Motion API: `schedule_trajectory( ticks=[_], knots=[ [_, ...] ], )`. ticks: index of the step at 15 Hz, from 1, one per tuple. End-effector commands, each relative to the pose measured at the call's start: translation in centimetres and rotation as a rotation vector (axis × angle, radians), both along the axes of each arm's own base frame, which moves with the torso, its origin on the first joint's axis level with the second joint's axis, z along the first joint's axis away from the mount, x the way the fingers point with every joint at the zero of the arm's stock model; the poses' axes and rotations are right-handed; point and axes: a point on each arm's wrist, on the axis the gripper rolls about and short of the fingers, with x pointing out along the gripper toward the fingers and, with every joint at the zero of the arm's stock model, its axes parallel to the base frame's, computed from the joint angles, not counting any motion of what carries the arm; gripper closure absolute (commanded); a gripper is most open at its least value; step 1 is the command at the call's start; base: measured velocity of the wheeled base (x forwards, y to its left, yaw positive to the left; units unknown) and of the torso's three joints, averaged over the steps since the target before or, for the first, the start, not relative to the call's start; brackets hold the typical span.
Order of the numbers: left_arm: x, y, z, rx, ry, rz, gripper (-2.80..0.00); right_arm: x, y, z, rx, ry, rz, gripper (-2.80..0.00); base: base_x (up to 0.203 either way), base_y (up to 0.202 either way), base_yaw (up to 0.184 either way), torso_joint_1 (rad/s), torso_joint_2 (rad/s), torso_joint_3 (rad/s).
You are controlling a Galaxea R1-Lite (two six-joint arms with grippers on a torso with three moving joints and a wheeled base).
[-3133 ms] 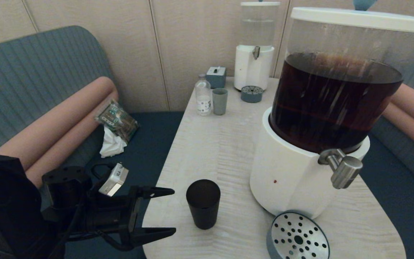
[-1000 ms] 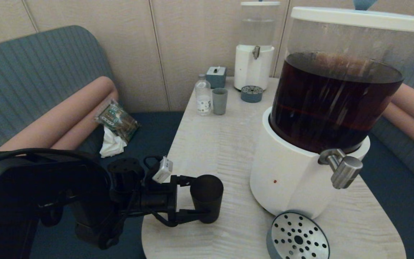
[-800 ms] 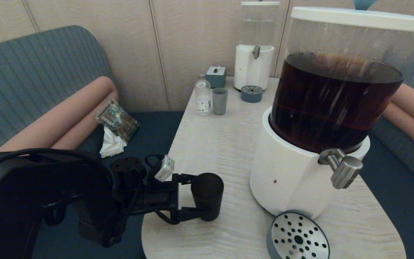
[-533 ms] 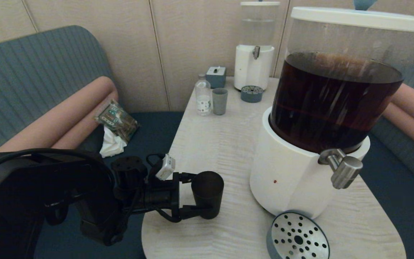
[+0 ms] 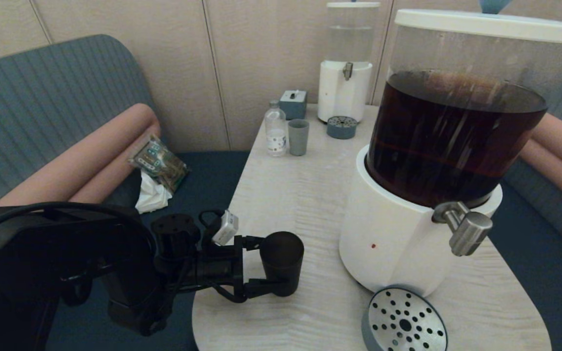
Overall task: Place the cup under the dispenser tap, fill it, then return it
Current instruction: Pick up the cup
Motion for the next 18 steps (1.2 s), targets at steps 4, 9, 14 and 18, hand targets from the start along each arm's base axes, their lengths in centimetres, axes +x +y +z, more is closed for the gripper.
schedule_trajectory(
  ticks=[4,9,14,18],
  knots=[
    [-0.1,0.0,0.4,-0.005,-0.017,-0.006,-2.80,0.1,0.0,-0.2,0.000,0.008,0.001,0.00,0.000,0.000,0.000,0.000,0.00,0.000],
    [-0.3,0.0,0.9,-0.008,-0.025,-0.008,0.00,0.1,0.0,-0.2,0.000,0.008,0.000,0.00,0.000,0.000,0.000,0.000,0.00,0.000],
    [-2.5,0.4,3.5,-0.020,-0.044,-0.018,0.00,0.1,0.0,-0.2,0.000,0.008,0.000,0.00,0.000,0.000,0.000,0.000,0.00,0.000],
    [-6.3,1.6,8.0,-0.053,-0.100,-0.031,0.00,0.1,0.0,-0.2,0.000,0.008,0.001,0.00,0.000,0.000,0.000,0.000,0.00,0.000]
  ],
)
